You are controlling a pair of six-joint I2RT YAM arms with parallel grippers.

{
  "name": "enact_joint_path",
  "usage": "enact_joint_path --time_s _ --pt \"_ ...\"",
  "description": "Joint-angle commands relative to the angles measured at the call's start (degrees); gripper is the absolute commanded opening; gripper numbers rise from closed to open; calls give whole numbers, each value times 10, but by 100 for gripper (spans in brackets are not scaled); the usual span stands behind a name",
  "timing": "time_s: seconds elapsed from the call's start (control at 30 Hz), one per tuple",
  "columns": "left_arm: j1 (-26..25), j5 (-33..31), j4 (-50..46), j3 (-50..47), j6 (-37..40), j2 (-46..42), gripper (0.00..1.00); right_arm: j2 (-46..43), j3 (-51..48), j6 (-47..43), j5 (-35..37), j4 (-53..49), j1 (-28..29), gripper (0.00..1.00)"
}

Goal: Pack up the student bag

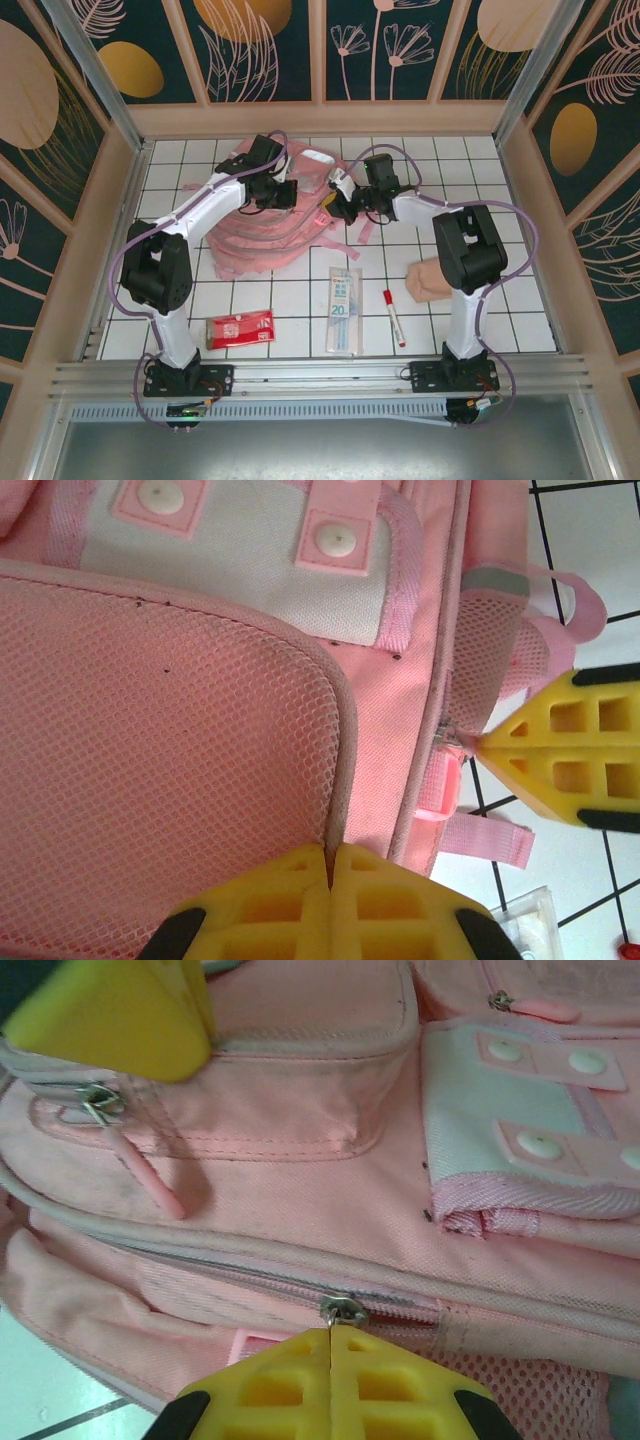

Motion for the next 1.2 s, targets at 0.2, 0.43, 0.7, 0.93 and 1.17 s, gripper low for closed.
enact_joint_path --time_s 0.2,0.43,0.7,0.93,1.17 --pt "7 44 58 10 -38 -20 0 -78 -25 124 -60 10 14 0" --pt "7 60 47 8 -21 -21 0 -28 11 62 37 -9 -53 38" --pt "7 83 52 10 -29 -21 0 63 124 -106 -1 -153 -33 47" --pt "7 87 52 11 -27 -17 0 100 151 -141 -26 -203 -23 47" --pt "7 98 51 8 -23 -16 0 118 152 -137 -43 -182 -18 34"
